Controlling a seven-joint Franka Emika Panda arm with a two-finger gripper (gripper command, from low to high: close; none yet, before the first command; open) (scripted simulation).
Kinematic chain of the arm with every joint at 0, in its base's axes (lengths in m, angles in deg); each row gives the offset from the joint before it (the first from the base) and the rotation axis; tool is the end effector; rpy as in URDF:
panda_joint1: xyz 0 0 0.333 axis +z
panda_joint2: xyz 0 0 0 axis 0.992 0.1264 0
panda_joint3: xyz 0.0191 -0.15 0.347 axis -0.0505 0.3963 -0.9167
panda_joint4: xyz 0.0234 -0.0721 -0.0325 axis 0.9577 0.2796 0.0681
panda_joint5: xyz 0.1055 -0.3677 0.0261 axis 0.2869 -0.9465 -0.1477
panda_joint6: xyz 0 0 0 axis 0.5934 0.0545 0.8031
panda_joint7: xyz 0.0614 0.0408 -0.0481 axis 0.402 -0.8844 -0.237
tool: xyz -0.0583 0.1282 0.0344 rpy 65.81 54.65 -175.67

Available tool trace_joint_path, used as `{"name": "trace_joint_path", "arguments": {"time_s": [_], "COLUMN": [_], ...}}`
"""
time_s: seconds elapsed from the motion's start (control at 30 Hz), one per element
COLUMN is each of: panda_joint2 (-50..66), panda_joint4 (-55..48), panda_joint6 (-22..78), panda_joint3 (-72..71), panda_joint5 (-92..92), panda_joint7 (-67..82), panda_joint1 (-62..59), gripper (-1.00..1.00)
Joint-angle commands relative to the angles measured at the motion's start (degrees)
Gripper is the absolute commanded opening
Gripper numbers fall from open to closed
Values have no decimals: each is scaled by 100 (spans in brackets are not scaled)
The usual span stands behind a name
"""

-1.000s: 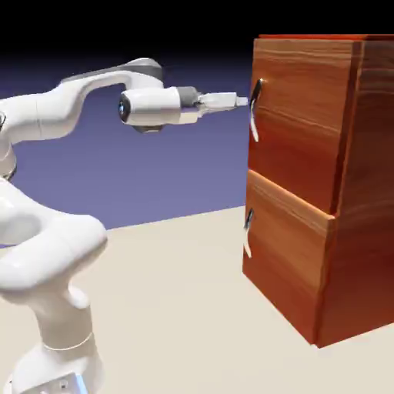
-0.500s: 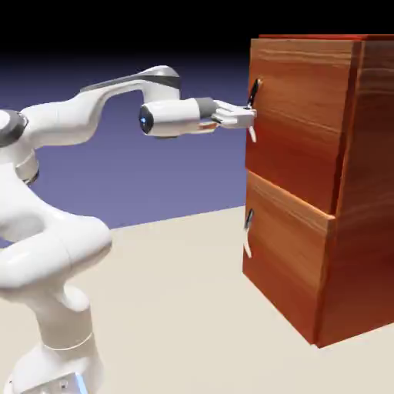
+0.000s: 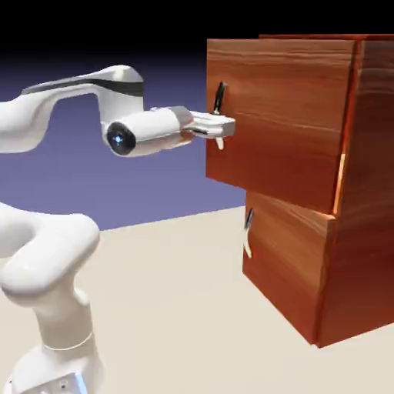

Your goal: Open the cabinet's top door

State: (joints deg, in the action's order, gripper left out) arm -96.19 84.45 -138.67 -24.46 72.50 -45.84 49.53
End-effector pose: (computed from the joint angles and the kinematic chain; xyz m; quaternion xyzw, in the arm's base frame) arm 0.2739 0.1183 0.5774 0.1016 0.6997 0.4230 0.5668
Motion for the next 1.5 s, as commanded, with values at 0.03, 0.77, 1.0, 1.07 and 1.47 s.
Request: {"name": "trace_joint_path", "arguments": {"time_s": [0.03, 0.77, 1.0, 1.07, 1.47], "panda_joint2": [-49, 1779, 3233, 3648, 5622], "panda_joint4": [185, -338, -1524, -1903, -3747], "panda_joint6": [379, 4654, 6135, 6551, 8531], "panda_joint3": [416, 4983, 6190, 6488, 7658], "panda_joint5": [-357, -4731, -5798, -6011, -6589], "panda_joint7": [47, 1180, 1754, 1920, 2819], "panda_joint1": [108, 288, 822, 1009, 1783], "gripper": [-100, -100, -100, -100, 100]}}
